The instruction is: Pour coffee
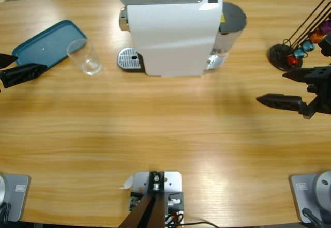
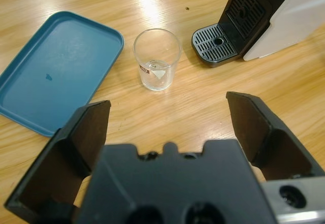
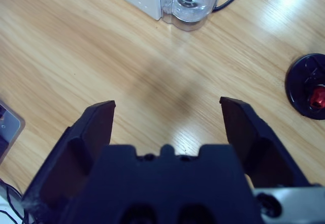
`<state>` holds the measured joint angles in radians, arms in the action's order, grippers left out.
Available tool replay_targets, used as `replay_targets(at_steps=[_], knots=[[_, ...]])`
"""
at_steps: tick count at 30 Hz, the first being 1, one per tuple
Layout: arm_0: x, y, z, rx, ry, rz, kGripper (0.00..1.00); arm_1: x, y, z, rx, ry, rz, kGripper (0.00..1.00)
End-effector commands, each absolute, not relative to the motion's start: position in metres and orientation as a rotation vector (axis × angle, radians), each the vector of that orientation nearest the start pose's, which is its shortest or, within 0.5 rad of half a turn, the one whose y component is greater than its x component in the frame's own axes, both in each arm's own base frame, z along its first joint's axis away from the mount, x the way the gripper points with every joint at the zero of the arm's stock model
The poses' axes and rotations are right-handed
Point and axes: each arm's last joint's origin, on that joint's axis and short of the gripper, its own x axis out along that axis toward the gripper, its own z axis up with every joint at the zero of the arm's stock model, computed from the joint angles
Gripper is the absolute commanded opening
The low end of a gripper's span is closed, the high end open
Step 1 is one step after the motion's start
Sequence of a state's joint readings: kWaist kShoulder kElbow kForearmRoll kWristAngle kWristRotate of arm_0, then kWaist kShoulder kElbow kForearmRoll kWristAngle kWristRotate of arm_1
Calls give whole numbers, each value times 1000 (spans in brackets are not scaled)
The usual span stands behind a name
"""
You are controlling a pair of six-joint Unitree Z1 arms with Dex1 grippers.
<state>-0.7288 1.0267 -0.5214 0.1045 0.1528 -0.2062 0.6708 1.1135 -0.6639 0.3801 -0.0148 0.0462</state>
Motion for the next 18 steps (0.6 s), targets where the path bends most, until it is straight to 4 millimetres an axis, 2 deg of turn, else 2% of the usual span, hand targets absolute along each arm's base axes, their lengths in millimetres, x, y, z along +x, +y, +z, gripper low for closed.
replay_targets(at_steps=[1,9,10,12,14,16,18], knots=[[107,-83,266,85,654,-464,987,120,94,282,-250,835,574,854],[107,-84,267,82,655,-471,984,120,94,282,-251,836,574,853],[107,-85,269,74,652,-484,967,120,94,282,-250,835,574,853],[102,-82,276,29,632,-506,871,120,94,282,-249,835,577,853],[89,-75,294,-47,587,-576,790,120,94,283,-248,835,578,853],[79,-75,328,-108,547,-717,777,120,94,282,-249,838,579,853],[84,-79,357,-250,521,-736,741,120,94,282,-248,840,581,853]])
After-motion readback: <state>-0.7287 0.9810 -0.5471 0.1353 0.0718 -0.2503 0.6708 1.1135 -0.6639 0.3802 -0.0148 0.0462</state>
